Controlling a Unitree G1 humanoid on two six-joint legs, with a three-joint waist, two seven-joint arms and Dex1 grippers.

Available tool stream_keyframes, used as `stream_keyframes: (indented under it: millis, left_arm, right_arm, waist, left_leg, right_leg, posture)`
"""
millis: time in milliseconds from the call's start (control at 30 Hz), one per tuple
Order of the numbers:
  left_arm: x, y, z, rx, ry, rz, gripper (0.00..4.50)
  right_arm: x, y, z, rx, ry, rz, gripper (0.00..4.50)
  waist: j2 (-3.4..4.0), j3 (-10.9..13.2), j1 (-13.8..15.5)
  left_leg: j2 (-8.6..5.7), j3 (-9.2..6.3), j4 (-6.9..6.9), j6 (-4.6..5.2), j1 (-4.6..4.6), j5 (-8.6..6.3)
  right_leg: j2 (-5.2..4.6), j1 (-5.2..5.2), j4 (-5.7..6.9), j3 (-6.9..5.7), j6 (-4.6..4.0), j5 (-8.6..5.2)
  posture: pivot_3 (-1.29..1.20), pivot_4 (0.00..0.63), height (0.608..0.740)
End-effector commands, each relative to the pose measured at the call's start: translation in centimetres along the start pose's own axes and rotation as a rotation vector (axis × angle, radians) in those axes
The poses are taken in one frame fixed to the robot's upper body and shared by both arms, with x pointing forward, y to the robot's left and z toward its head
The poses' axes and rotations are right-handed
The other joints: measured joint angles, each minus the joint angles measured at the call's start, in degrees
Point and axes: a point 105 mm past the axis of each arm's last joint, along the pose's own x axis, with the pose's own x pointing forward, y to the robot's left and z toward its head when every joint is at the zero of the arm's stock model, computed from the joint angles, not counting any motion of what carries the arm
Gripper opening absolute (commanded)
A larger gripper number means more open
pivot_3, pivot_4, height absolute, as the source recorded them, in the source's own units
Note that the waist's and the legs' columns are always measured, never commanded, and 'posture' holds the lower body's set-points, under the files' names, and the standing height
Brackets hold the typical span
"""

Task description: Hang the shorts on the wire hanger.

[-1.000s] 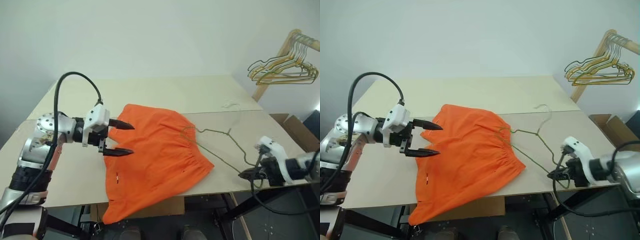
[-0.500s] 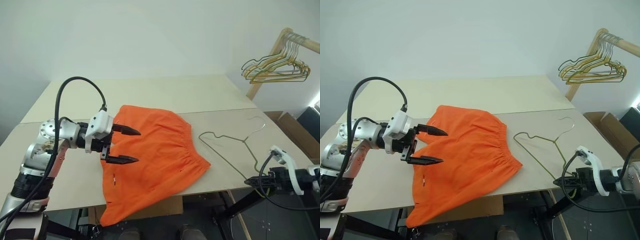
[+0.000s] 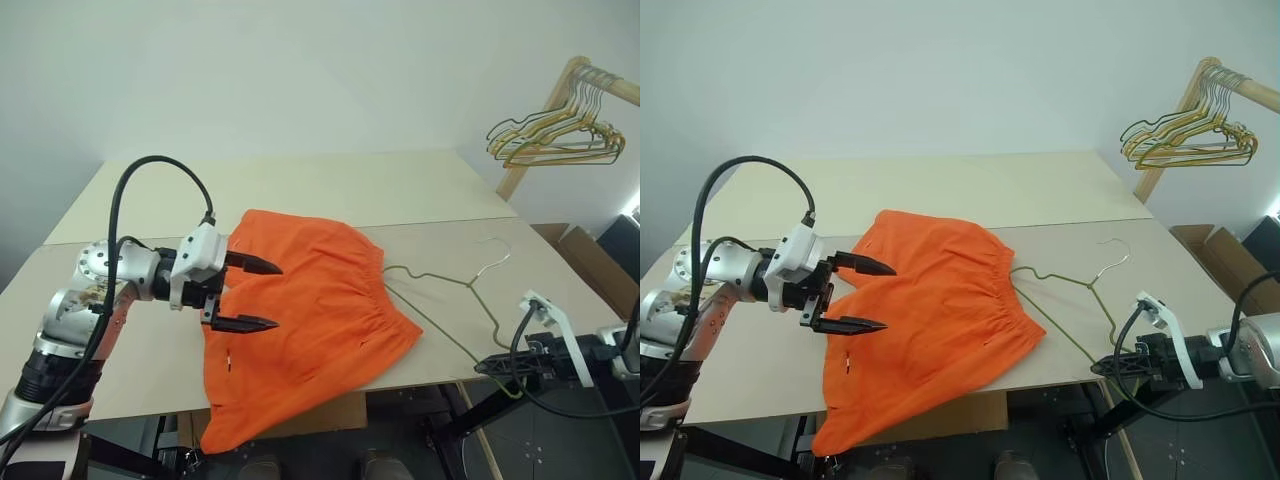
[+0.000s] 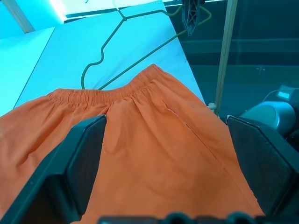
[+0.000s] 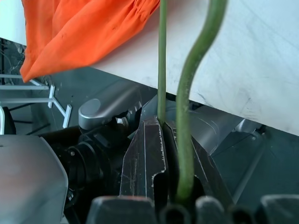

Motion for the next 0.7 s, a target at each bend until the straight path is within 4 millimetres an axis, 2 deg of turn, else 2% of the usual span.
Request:
stream_keyframes:
  millis: [33, 167, 233, 500, 600, 700]
  left_arm:
    - [-0.6, -0.2, 0.8, 0.034, 0.003, 0.016, 4.46]
    - [-0.7, -0.4, 0.8, 0.028, 0.009, 0.020, 4.46]
    - [-0.8, -0.4, 0.8, 0.027, 0.011, 0.022, 4.46]
    - [-1.1, -0.4, 0.7, 0.036, 0.025, 0.039, 4.46]
    - [-1.3, -0.4, 0.6, 0.037, 0.029, 0.043, 4.46]
    - [-1.3, -0.4, 0.6, 0.040, 0.036, 0.041, 4.46]
  right_arm:
    - [-0.7, 1.2, -0.1, -0.057, 0.022, 0.051, 0.00]
    - [-0.6, 1.2, -1.3, -0.069, 0.086, 0.061, 0.00]
    - [-0.3, 0.8, -1.2, -0.073, 0.089, 0.050, 0.00]
    - [0.9, -0.8, 3.0, -0.033, -0.066, 0.022, 0.00]
    - [1.1, -0.7, 3.4, -0.026, -0.084, 0.043, 0.00]
    - [1.5, -0.1, 2.6, -0.066, -0.028, 0.069, 0.00]
  waist:
    - [0.00, 0.00, 0.11]
    - [0.00, 0.00, 0.60]
    - [0.00, 0.00, 0.70]
    - [0.00, 0.00, 1.32]
    - [0.00, 0.00, 2.28]
    - [0.00, 0.00, 3.21]
  left_leg:
    - [0.00, 0.00, 0.00, 0.00, 0.00, 0.00]
    - [0.01, -0.02, 0.00, 0.00, 0.02, 0.00]
    - [0.02, -0.02, 0.01, 0.00, 0.06, 0.00]
    - [0.02, 0.02, -0.01, 0.00, 0.05, 0.00]
    - [0.01, 0.06, -0.01, 0.00, -0.03, 0.00]
    - [-0.01, 0.09, 0.00, 0.01, -0.07, 0.00]
  right_leg:
    - [0.00, -0.01, 0.00, 0.00, 0.00, 0.00]
    - [-0.01, 0.02, -0.01, 0.00, 0.00, 0.00]
    - [0.00, 0.03, -0.01, 0.01, 0.01, 0.00]
    - [0.05, 0.00, 0.00, 0.03, -0.01, 0.01]
    - [0.03, -0.03, -0.02, -0.02, -0.01, 0.01]
    - [0.00, -0.06, -0.04, -0.01, -0.01, 0.01]
  posture:
    - [0.05, 0.000, 0.740]
    - [0.07, 0.000, 0.740]
    - [0.08, 0.000, 0.740]
    - [0.11, 0.000, 0.740]
    - [0.11, 0.000, 0.740]
    - [0.11, 0.000, 0.740]
